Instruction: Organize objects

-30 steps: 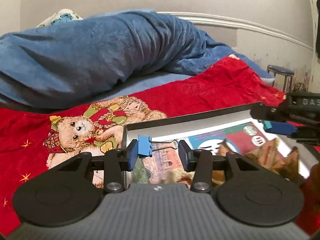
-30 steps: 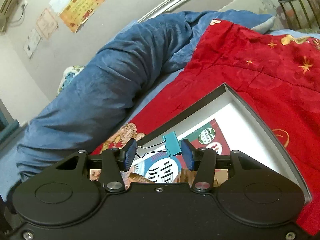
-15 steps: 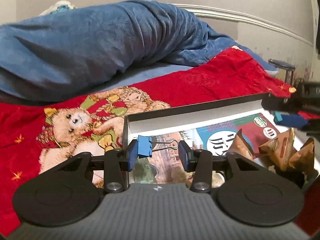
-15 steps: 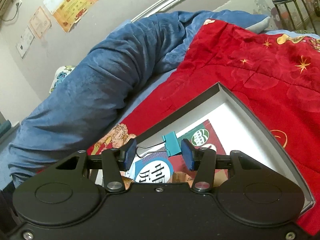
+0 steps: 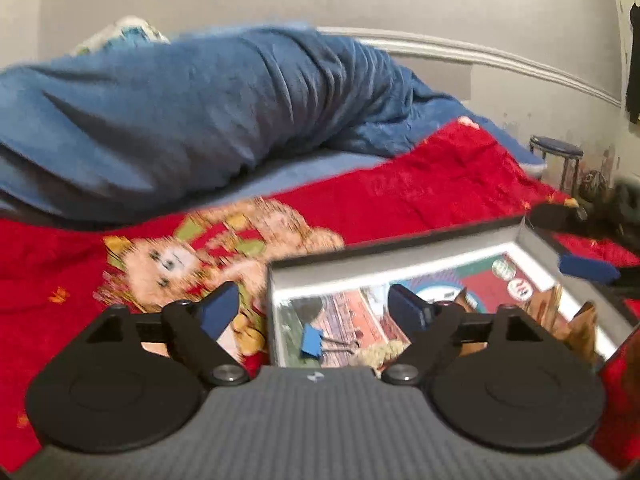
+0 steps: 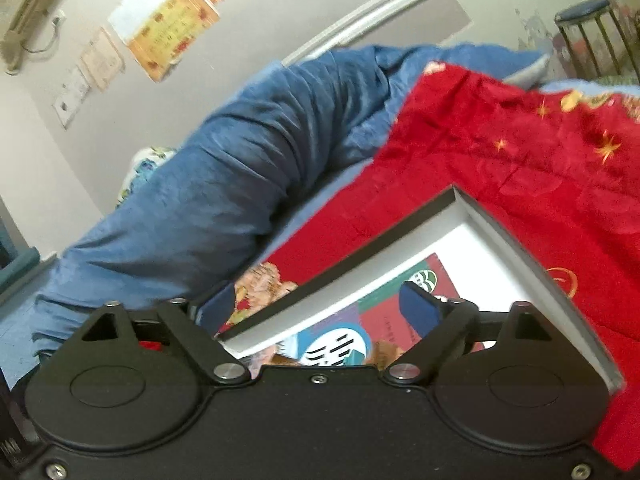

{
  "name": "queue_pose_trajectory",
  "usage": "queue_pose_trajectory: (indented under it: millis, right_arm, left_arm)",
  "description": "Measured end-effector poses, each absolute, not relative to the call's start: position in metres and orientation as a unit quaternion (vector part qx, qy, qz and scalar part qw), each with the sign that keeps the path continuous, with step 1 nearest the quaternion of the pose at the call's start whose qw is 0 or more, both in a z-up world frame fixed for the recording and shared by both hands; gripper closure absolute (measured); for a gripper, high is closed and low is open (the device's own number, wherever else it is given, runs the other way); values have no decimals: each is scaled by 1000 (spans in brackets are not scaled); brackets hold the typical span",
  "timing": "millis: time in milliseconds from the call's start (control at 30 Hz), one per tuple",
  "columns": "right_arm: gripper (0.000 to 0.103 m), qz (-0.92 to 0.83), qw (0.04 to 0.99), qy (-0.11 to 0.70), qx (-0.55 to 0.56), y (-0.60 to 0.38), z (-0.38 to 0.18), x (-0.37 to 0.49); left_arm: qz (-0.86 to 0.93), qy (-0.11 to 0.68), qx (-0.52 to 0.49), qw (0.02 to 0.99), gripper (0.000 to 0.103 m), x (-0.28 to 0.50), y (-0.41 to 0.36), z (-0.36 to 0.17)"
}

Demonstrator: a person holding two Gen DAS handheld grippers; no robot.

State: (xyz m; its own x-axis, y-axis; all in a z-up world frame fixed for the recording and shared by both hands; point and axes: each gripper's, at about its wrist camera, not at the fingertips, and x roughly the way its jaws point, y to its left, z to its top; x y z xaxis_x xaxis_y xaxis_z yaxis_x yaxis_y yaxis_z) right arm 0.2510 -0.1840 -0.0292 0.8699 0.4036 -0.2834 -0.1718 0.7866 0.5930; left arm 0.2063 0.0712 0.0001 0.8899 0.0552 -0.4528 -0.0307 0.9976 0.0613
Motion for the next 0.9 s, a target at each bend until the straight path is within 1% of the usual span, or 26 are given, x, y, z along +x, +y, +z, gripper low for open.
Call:
queue_pose_trajectory:
  millis: [67,100,133,267,367,467,567,700,800,900]
  right_arm:
    - [1,145,933,197,266,-184,-19,228]
    - [0,139,936,199,254,-184,-13,216]
    - [0,135,939,203,242,-183,-8,205]
    - [0,105,954,222,173,-181,9,149]
    - [0,74,959,252,103,-175,8,112]
    - [0,73,961,256,73,-172,-3,85]
    - [0,71,956,277,67,-166,-19,78]
    - [0,81,933,341,83,-166,-41,96]
    - [0,86,937,333,66,-165,-52,104]
    - [0,97,928,354,63,-164,-64,113]
  left_arm:
    - [29,228,28,973,7,189,67,18]
    - [28,226,26,973,2,177,64,27]
    - [25,225,21,974,0,167,63,32]
    - [13,230,-19,973,0,108,53,41]
    - [10,243,-34,969,0,68,44,29]
    - [33,252,-27,967,0,47,35,7]
    - [68,277,-24,958,0,47,33,-11]
    - [83,301,-47,949,0,52,41,-24]
    - [81,318,-47,943,0,59,41,-31]
    - [87,335,-13,938,0,62,33,-43]
